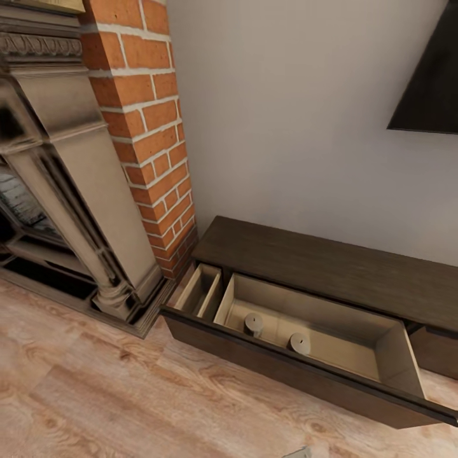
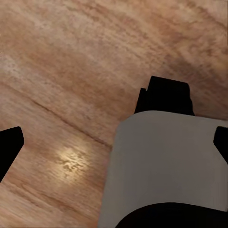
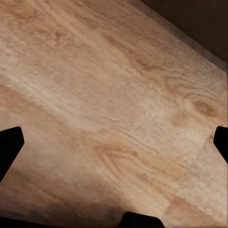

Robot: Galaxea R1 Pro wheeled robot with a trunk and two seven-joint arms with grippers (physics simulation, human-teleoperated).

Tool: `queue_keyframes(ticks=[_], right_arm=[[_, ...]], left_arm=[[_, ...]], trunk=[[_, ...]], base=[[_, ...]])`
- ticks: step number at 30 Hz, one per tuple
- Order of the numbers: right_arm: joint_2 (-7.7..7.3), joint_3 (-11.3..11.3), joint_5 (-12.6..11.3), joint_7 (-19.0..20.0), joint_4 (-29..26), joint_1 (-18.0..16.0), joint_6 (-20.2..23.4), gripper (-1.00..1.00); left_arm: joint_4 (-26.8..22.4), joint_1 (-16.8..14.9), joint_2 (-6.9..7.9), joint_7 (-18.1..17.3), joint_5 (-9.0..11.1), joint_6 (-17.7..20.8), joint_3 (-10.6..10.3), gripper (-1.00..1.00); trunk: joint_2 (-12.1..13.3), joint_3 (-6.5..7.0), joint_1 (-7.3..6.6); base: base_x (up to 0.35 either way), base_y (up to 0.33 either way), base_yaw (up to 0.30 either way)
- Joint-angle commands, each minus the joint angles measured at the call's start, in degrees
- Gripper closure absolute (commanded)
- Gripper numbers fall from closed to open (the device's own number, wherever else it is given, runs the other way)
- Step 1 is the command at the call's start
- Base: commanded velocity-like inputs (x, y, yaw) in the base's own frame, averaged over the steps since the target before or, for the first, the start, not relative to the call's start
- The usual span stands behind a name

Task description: Place each of the two pumpkins and all three candles from the living room inside a cabinet in the living room (use any cabinet), then make sure every cabinet is closed, and position the cauldron so it is next to a table in the living room.

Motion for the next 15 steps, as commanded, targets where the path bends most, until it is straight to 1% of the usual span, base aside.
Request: queue_keyframes(ticks=[1,10,15], right_arm=[[0.01,0.01,0.01,0.01,0.00,0.03,0.00,-1.00],[0.02,0.01,0.02,0.20,0.01,0.07,0.00,-1.00],[0.02,0.01,0.02,0.20,0.01,0.08,0.00,-1.00]], left_arm=[[-0.01,0.00,0.00,0.00,0.00,0.01,0.00,-1.00],[0.00,0.01,0.00,0.01,0.00,0.03,0.00,-1.00],[0.00,0.00,0.00,0.01,0.00,0.00,0.00,-1.00]], trunk=[[0.00,0.09,0.00],[0.00,0.85,0.00],[0.00,1.23,0.00]], base=[[0.000,0.000,0.140],[0.000,0.000,0.145],[0.000,0.000,0.193]])
